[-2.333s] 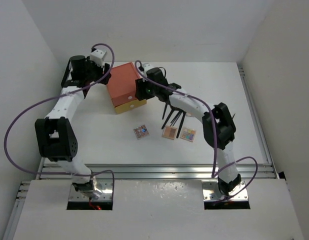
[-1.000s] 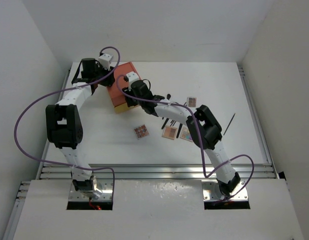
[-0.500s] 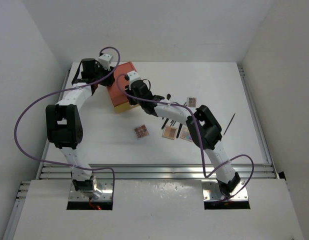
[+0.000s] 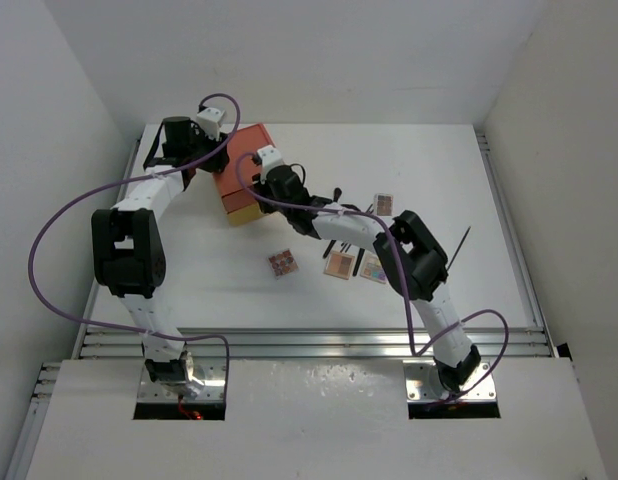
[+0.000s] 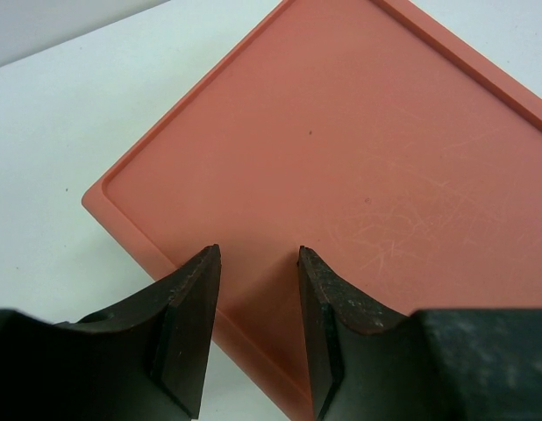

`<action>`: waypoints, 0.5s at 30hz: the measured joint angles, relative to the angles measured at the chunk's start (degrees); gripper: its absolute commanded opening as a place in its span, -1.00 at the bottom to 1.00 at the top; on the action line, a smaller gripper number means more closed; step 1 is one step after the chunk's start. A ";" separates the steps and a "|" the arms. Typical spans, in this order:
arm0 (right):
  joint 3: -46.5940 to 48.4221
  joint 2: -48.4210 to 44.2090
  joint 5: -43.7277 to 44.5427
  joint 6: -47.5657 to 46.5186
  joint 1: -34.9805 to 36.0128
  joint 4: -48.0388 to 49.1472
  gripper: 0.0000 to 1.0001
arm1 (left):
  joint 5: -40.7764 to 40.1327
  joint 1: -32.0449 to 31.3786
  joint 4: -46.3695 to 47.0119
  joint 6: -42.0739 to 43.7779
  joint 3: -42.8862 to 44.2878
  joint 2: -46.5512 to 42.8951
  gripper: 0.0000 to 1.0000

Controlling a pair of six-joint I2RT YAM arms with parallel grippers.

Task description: Organize the makeup

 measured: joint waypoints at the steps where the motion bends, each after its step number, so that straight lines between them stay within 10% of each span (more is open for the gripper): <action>1: -1.22 -0.70 -0.20 -0.20 0.02 0.72 -1.00 | 0.00 0.00 0.00 -0.13 0.00 0.00 -0.07; 15: -22.49 -16.90 -3.23 -2.89 2.40 1.44 -1.00 | -0.24 0.00 0.02 -1.25 0.07 0.11 -0.03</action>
